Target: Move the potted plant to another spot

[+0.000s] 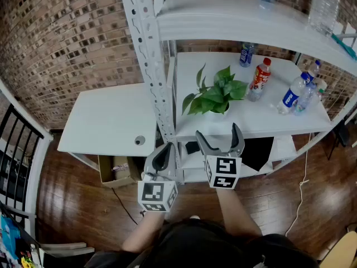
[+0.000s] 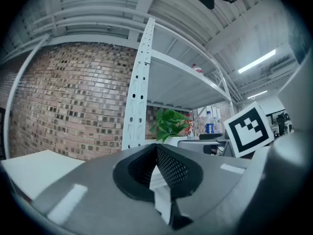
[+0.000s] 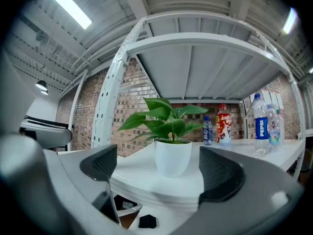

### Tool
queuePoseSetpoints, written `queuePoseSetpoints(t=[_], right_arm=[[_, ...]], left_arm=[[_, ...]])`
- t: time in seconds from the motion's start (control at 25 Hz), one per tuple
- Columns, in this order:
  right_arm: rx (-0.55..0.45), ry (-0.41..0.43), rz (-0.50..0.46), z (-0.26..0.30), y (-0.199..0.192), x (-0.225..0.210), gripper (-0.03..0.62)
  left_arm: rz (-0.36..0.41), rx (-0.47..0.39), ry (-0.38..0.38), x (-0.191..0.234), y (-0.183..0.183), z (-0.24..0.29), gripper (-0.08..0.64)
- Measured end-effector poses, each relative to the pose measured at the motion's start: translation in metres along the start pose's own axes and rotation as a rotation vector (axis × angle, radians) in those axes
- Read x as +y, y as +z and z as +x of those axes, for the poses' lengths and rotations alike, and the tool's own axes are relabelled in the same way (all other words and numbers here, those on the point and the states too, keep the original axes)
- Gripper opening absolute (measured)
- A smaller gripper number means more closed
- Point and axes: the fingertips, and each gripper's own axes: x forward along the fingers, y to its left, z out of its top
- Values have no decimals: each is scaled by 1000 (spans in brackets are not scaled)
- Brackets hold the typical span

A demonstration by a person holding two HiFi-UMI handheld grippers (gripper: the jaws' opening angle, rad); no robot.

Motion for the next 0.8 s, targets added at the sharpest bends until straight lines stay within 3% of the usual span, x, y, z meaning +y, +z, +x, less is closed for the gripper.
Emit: queuePoseSetpoints(t=[0.16,0.8], right_arm=[[46,11,22,33,-7,-10,579],[136,15,12,100,-12,-30,583]], left_arm=[[-6,3,10,6,-3,8,12],[-11,12,38,27,-9,26,12]])
